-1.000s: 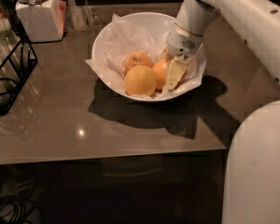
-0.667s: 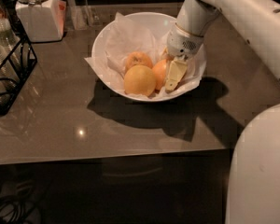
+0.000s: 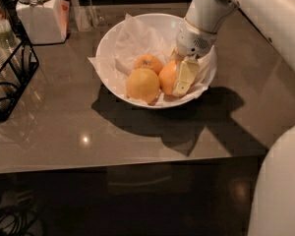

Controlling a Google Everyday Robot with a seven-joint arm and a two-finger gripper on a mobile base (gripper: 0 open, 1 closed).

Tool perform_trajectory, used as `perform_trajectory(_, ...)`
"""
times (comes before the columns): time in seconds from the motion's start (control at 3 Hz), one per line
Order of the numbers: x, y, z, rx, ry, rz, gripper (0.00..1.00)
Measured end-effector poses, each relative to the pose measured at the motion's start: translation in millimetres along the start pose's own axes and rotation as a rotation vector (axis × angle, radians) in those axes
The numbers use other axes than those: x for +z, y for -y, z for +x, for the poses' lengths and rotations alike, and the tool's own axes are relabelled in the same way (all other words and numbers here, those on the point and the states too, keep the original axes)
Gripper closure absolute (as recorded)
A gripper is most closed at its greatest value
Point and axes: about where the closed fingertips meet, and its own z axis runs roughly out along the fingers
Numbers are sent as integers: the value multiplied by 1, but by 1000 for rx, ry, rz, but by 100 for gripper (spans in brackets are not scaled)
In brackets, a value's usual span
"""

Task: Pick orange from white bowl

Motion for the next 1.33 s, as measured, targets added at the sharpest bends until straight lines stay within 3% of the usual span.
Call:
perform_trajectory(0.33,-6,-1,-7,-23,1,12,100)
perform_trajectory(0.67,-20,-5,-16,-42,43,39,100)
perform_trajectory(1.0,-51,-20,-29,-82,92,94,100)
perform_trajectory(1.33,-98,-54,-33,-103,142,196,100)
